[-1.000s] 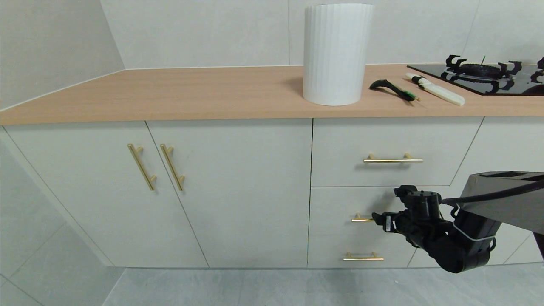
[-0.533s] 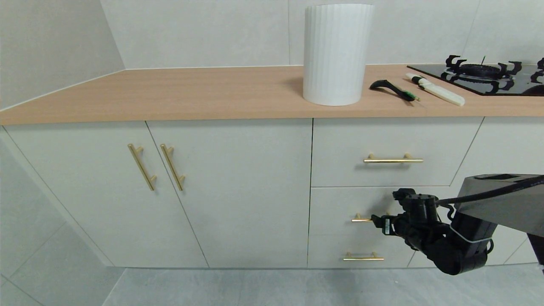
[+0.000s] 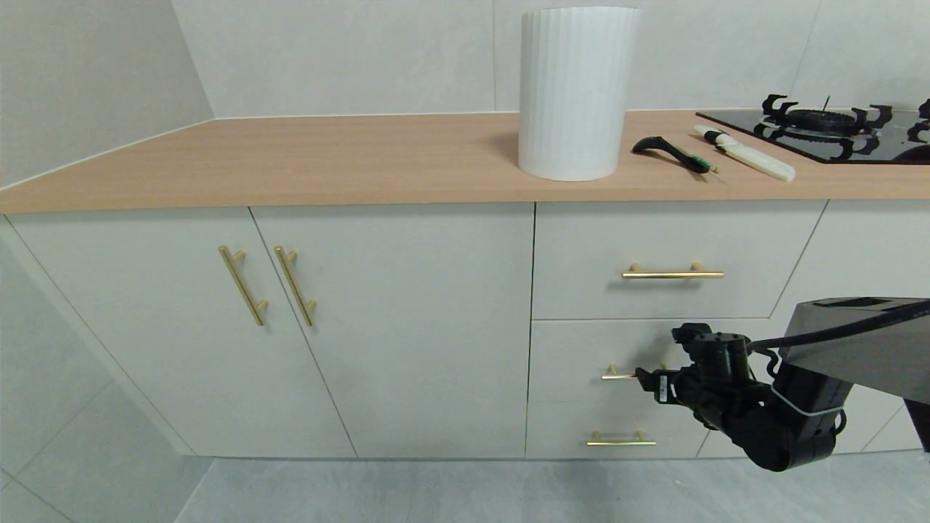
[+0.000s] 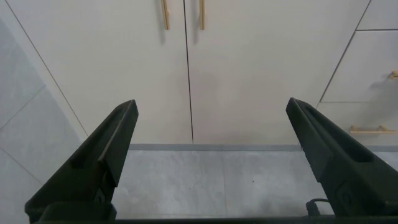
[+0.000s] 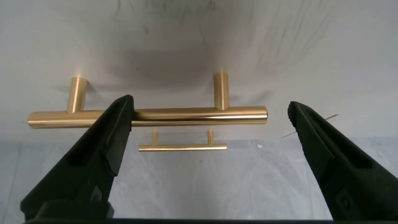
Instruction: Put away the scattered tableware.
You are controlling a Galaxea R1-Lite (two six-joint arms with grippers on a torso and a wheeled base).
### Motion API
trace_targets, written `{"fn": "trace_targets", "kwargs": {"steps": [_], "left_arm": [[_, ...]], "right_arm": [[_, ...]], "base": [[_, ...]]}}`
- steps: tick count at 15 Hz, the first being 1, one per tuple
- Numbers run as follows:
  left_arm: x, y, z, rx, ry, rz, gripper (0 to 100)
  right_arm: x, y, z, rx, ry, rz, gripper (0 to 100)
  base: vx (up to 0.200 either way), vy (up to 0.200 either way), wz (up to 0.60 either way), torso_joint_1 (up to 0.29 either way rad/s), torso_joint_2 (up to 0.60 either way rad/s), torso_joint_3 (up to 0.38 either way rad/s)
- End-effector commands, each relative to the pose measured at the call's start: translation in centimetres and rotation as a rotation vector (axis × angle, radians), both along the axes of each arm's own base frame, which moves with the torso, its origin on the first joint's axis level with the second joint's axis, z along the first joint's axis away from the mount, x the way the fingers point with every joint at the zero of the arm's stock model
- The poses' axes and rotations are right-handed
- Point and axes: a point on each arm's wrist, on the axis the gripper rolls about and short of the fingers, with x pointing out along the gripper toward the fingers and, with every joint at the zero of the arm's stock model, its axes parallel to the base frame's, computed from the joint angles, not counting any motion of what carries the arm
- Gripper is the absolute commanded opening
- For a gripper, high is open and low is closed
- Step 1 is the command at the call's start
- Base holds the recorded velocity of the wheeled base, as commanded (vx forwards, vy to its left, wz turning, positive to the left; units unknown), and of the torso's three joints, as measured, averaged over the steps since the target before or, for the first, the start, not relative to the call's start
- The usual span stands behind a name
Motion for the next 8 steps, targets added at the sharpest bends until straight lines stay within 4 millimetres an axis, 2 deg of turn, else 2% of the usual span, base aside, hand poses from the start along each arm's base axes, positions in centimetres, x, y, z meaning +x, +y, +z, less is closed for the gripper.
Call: {"fn": "trace_targets", "kwargs": {"steps": [1, 8], "left_arm": [[0.01, 0.0, 0.0, 0.0, 0.001, 0.001, 100], [0.01, 0.0, 0.0, 0.0, 0.001, 0.001, 100]], "right_arm": [[-0.06, 0.01, 0.05, -0.003, 0.009, 0.002, 100], [-0.29, -0.04, -0.15, -0.008, 0.031, 0.002, 100]], "base": [[0.0, 0.0, 0.0, 0.0, 0.0, 0.0], [0.0, 0.0, 0.0, 0.0, 0.0, 0.0]]}}
